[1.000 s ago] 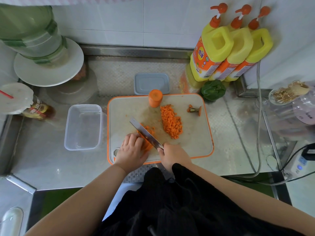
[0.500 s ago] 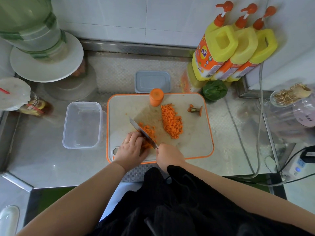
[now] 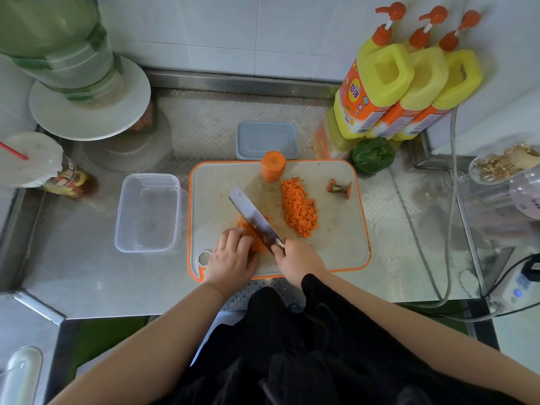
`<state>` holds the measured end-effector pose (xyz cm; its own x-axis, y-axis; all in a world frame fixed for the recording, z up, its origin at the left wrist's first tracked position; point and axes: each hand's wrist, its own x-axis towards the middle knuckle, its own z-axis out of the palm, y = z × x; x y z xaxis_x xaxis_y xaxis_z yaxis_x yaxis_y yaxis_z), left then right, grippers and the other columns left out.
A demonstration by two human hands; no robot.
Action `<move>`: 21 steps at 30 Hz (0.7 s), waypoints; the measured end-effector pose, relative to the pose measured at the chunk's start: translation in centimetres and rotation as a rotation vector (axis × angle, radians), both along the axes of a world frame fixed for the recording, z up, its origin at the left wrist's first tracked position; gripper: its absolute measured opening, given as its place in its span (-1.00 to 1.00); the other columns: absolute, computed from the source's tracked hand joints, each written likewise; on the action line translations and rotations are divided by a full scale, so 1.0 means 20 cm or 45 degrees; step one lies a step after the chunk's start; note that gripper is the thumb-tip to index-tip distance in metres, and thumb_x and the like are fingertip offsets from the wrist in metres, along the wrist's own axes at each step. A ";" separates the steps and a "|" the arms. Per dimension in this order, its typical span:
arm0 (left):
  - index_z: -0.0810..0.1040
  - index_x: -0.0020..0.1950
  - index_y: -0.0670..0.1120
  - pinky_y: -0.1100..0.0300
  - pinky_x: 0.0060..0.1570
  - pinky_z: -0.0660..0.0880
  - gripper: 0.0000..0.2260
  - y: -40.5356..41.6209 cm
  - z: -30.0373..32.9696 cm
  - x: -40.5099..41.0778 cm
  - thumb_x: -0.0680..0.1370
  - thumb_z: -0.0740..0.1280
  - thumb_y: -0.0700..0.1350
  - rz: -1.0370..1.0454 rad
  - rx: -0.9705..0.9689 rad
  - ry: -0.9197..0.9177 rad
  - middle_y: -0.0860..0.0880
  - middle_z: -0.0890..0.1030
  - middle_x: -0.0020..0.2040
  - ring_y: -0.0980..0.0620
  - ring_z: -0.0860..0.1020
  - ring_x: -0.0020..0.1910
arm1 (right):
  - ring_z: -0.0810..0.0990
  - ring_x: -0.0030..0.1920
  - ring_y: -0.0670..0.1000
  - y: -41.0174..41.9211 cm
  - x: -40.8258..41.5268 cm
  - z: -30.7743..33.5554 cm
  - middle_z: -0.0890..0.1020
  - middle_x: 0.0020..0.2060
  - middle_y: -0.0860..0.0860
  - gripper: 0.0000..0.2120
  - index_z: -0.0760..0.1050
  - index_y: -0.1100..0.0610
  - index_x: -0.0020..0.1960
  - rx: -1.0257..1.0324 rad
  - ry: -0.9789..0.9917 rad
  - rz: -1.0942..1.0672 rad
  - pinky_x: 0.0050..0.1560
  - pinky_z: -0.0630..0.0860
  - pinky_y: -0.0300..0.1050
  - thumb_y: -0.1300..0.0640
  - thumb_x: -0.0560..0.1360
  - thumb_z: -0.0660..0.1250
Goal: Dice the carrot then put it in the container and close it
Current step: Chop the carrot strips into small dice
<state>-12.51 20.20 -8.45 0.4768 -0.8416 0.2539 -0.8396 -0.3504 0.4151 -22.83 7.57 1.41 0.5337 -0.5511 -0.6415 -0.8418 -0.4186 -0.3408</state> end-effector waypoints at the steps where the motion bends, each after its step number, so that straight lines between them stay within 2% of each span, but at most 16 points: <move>1: 0.51 -0.02 -0.15 0.04 -0.27 0.55 -0.79 0.00 0.00 0.00 0.44 0.43 -0.08 0.008 -0.002 -0.004 -0.13 0.50 0.03 -0.17 0.47 0.03 | 0.57 -0.07 0.15 0.00 0.00 0.02 0.57 -0.13 0.10 -0.67 0.45 0.18 0.02 -0.024 0.000 0.013 -0.18 0.38 -0.09 -0.07 0.64 0.08; 8: 0.58 -0.09 -0.14 0.00 -0.08 0.54 -0.86 0.01 0.01 0.03 0.44 0.42 -0.09 -0.122 0.016 -0.123 -0.12 0.52 -0.02 -0.13 0.43 0.02 | 0.57 0.00 0.15 0.07 -0.03 0.09 0.60 -0.03 0.11 -0.66 0.44 0.19 0.12 -0.127 0.065 0.172 -0.15 0.39 -0.09 -0.03 0.66 0.03; 13: 0.59 -0.10 -0.14 0.05 -0.07 0.52 -0.79 0.00 0.02 0.06 0.50 0.27 -0.02 -0.164 0.018 -0.029 -0.09 0.54 -0.05 -0.09 0.42 0.00 | 0.57 -0.03 0.12 0.08 -0.03 0.07 0.59 -0.05 0.08 -0.70 0.43 0.17 0.09 -0.122 0.083 0.183 -0.11 0.44 -0.04 0.00 0.66 0.03; 17: 0.58 -0.12 -0.15 0.04 -0.06 0.55 -0.77 0.00 0.02 0.07 0.49 0.25 -0.01 -0.149 0.015 0.091 -0.09 0.54 -0.06 -0.08 0.43 0.02 | 0.54 -0.09 0.11 0.09 -0.01 0.04 0.51 -0.16 0.03 -0.71 0.44 0.15 0.06 -0.097 0.089 0.159 -0.11 0.46 -0.04 -0.01 0.66 0.03; 21: 0.58 -0.14 -0.15 0.08 -0.05 0.53 -0.78 0.00 0.01 0.07 0.48 0.27 -0.01 -0.129 -0.006 0.132 -0.08 0.54 -0.08 -0.06 0.44 0.01 | 0.48 -0.20 0.07 0.09 0.01 -0.01 0.42 -0.30 -0.02 -0.82 0.35 0.09 -0.09 -0.083 0.102 0.152 -0.20 0.40 -0.07 0.06 0.64 0.08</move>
